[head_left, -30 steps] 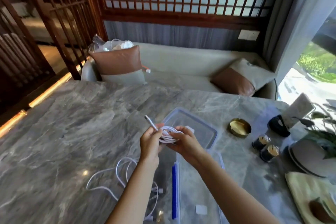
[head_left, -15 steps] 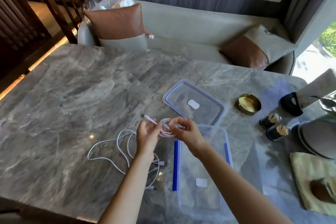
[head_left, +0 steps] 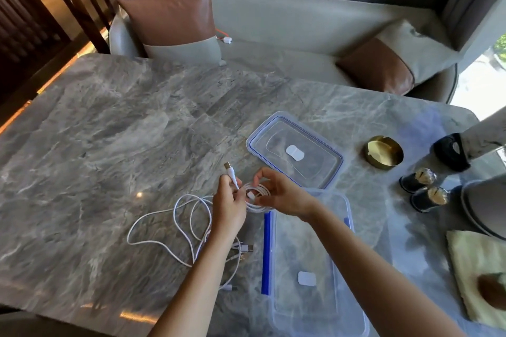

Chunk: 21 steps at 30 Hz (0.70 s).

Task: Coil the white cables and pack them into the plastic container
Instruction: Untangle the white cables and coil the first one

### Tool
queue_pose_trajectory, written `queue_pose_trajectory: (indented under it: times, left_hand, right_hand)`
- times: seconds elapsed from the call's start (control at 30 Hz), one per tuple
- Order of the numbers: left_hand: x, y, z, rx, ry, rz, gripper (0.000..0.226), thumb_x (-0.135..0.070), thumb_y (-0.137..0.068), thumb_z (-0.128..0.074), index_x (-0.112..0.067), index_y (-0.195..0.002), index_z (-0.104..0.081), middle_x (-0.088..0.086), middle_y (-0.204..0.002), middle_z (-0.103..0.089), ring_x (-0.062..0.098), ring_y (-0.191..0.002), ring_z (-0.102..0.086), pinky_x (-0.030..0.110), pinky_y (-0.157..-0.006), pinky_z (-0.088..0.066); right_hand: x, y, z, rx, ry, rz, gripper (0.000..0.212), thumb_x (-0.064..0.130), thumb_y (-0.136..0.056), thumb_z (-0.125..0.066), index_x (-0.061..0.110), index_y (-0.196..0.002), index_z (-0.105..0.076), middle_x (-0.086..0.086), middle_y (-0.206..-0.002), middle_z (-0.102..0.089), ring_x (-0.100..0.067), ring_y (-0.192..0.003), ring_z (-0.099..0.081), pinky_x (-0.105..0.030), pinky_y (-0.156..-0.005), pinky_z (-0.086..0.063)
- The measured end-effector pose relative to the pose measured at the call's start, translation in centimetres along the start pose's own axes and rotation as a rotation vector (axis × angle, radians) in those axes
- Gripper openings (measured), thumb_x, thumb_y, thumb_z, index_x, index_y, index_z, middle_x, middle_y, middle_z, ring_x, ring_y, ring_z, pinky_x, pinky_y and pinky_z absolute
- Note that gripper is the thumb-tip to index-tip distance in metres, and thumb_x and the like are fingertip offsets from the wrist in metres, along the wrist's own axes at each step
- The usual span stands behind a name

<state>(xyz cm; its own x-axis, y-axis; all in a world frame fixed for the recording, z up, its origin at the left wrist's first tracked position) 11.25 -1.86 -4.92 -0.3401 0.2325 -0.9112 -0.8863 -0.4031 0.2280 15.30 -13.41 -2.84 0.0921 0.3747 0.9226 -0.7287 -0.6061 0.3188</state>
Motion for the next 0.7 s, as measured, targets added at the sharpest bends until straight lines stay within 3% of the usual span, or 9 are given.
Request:
queue_pose_trajectory:
  times: [0.1, 0.17, 0.27, 0.37, 0.47, 0.53, 0.63, 0.7]
  left_hand:
    - [1.2, -0.1, -0.3, 0.026, 0.037, 0.083, 0.008, -0.006, -0.091, -0.048, -0.012, -0.091, -0.044, 0.017, -0.097, -0.065, 0.029, -0.087, -0.061, 0.033, -0.074, -0.045]
    - [2.5, -0.1, -0.5, 0.076, 0.206, 0.247, 0.01, -0.006, -0.091, -0.049, -0.015, -0.087, -0.048, 0.016, -0.096, -0.064, 0.025, -0.084, -0.062, 0.038, -0.075, -0.049]
    - [3.7, 0.3, -1.0, 0.153, 0.543, 0.486, 0.012, -0.004, -0.091, -0.049, -0.014, -0.085, -0.053, 0.01, -0.084, -0.065, 0.019, -0.073, -0.065, 0.032, -0.058, -0.054]
    - [3.5, 0.2, -1.0, 0.18, 0.611, 0.504, 0.009, -0.005, -0.09, -0.051, -0.011, -0.085, -0.055, 0.009, -0.078, -0.068, 0.016, -0.065, -0.069, 0.027, -0.052, -0.055]
    - [3.1, 0.0, -1.0, 0.171, 0.652, 0.452, 0.012, -0.006, -0.091, -0.049, -0.013, -0.083, -0.054, 0.007, -0.077, -0.066, 0.013, -0.062, -0.068, 0.026, -0.053, -0.055]
    - [3.0, -0.2, -0.8, 0.141, 0.636, 0.403, 0.015, -0.006, -0.092, -0.047, -0.015, -0.082, -0.054, 0.004, -0.072, -0.061, 0.011, -0.059, -0.063, 0.024, -0.054, -0.052]
    - [2.7, -0.1, -0.8, 0.153, 0.554, 0.291, 0.017, -0.01, -0.095, -0.042, -0.018, -0.086, -0.053, -0.002, -0.066, -0.052, 0.009, -0.059, -0.055, 0.023, -0.059, -0.048]
    - [2.6, 0.0, -0.7, 0.17, 0.501, 0.218, 0.019, -0.011, -0.097, -0.039, -0.021, -0.088, -0.052, -0.004, -0.064, -0.052, 0.006, -0.057, -0.054, 0.021, -0.057, -0.046]
  right_hand:
    - [-0.1, -0.5, 0.1, 0.001, 0.123, 0.008, 0.028, -0.003, -0.08, -0.066, 0.013, -0.098, -0.05, -0.009, -0.098, -0.064, -0.02, -0.087, -0.065, -0.03, -0.075, -0.056]
    - [-0.3, -0.5, 0.1, 0.021, 0.164, 0.028, 0.027, -0.001, -0.08, -0.066, 0.01, -0.1, -0.052, -0.014, -0.101, -0.065, -0.025, -0.089, -0.067, -0.037, -0.079, -0.057]
    - [-0.3, -0.5, 0.1, 0.0, 0.3, 0.101, 0.02, 0.012, -0.082, -0.069, 0.013, -0.099, -0.059, -0.007, -0.101, -0.067, -0.019, -0.089, -0.066, -0.035, -0.08, -0.057]
    - [0.7, -0.2, 0.2, -0.123, 0.475, 0.218, 0.019, 0.028, -0.078, -0.074, 0.02, -0.093, -0.069, 0.003, -0.097, -0.067, -0.012, -0.084, -0.061, -0.032, -0.078, -0.053]
    - [1.4, -0.5, 0.3, -0.191, 0.564, 0.256, 0.02, 0.037, -0.078, -0.072, 0.021, -0.09, -0.073, 0.001, -0.107, -0.065, -0.012, -0.094, -0.061, -0.027, -0.079, -0.051]
    - [1.3, -0.9, 0.8, -0.244, 0.388, 0.216, 0.014, 0.026, -0.079, -0.073, 0.014, -0.086, -0.071, -0.004, -0.099, -0.068, -0.011, -0.087, -0.063, -0.025, -0.076, -0.051]
    - [-0.4, -1.4, 2.4, -0.327, -0.368, -0.021, 0.009, 0.009, -0.086, -0.065, 0.009, -0.078, -0.06, -0.01, -0.083, -0.069, -0.012, -0.067, -0.068, -0.025, -0.062, -0.055]
    - [-1.5, -1.5, 2.9, -0.37, -0.593, -0.128, 0.014, 0.01, -0.089, -0.061, 0.011, -0.076, -0.055, -0.008, -0.084, -0.069, -0.011, -0.066, -0.07, -0.024, -0.057, -0.056]
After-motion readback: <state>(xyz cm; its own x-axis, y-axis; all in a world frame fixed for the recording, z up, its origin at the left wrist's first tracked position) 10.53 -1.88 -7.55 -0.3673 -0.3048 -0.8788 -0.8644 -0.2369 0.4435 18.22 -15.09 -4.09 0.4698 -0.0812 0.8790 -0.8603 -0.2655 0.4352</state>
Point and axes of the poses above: each hand's wrist, its own y-axis away from the middle knuckle, its own z-axis out of the back of the hand, x = y × z, the point moved 8 cm from there along -y, towards the middle knuckle
